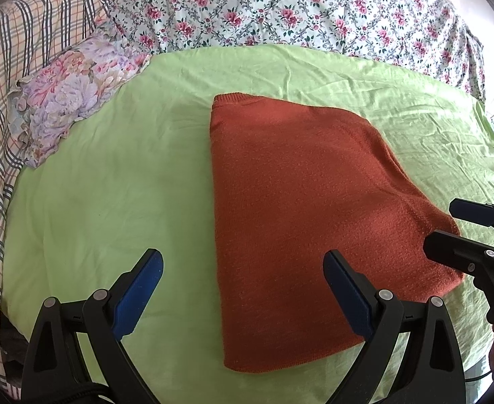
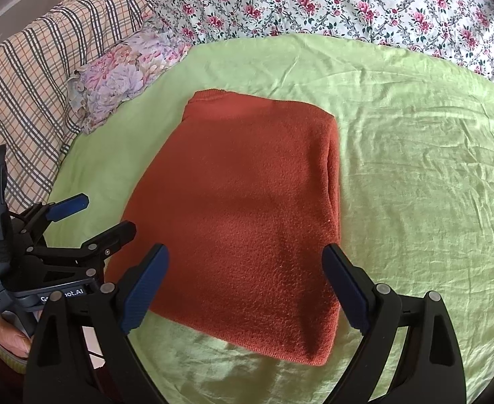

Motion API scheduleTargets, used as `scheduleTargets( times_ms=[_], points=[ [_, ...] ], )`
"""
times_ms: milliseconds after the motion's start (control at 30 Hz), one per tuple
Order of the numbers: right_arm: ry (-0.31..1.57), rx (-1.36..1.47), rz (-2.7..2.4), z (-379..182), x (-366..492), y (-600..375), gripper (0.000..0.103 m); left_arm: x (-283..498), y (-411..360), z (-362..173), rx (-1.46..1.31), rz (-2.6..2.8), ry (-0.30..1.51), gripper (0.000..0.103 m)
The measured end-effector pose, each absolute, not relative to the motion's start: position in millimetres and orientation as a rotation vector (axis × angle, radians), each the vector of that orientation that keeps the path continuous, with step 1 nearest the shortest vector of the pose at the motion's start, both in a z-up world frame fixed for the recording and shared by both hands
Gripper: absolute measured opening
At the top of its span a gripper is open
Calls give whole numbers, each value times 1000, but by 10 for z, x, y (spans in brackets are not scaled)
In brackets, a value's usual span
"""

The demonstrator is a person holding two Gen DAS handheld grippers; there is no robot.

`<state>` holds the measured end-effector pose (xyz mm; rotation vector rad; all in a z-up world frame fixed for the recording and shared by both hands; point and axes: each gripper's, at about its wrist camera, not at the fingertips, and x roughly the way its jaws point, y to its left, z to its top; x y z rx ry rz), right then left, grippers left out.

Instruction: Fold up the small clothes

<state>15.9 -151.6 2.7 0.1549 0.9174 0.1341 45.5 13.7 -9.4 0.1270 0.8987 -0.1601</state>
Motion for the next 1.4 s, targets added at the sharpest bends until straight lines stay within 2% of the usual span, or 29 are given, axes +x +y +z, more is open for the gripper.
scheduleTargets(
  times_ms=[1400],
  points=[
    [935, 189, 133, -70, 293, -1619, 92, 607, 150, -110, 84, -173, 897, 96]
  ],
)
